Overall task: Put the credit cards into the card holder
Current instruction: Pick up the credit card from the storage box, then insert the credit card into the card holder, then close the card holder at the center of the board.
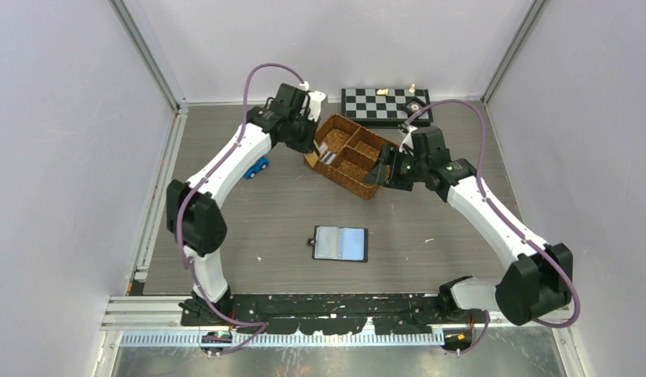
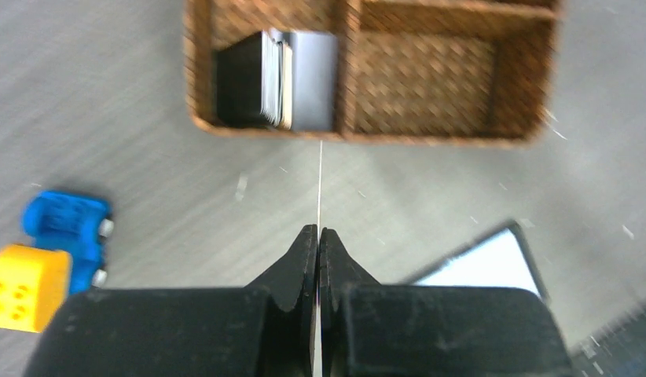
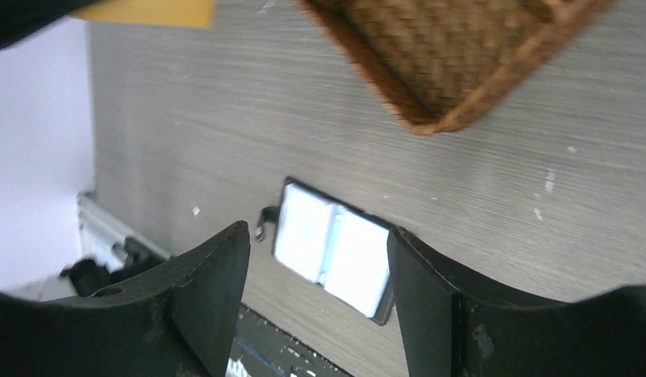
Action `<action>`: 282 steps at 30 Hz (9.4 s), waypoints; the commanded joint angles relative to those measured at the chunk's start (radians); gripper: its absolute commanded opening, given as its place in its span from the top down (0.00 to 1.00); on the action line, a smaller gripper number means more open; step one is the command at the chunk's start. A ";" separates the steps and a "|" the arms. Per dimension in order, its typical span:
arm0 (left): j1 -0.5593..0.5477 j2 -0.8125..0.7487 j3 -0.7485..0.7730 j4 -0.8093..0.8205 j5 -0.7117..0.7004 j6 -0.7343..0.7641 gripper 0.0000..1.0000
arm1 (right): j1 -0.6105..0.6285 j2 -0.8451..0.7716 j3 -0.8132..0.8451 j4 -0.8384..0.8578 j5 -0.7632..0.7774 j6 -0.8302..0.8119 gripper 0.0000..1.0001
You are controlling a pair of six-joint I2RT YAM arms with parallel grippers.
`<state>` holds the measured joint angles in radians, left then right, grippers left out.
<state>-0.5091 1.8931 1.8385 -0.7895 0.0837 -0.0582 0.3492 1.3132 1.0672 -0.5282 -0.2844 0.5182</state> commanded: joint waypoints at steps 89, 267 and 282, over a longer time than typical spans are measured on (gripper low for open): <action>-0.094 -0.290 -0.943 0.364 0.272 -0.463 0.61 | 0.189 0.215 -0.505 0.563 -0.319 0.288 1.00; -0.309 -0.329 -0.729 0.287 0.335 -0.403 0.35 | 0.199 -0.023 -0.403 0.266 0.206 0.234 0.39; -0.094 -0.436 -0.795 0.232 0.349 -0.385 0.33 | 0.198 0.006 -0.387 0.294 0.096 0.220 0.39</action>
<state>-0.6731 1.4380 1.0904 -0.5655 0.4126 -0.4389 0.5495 1.3205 0.6674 -0.2909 -0.1188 0.7433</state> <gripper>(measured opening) 0.710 0.614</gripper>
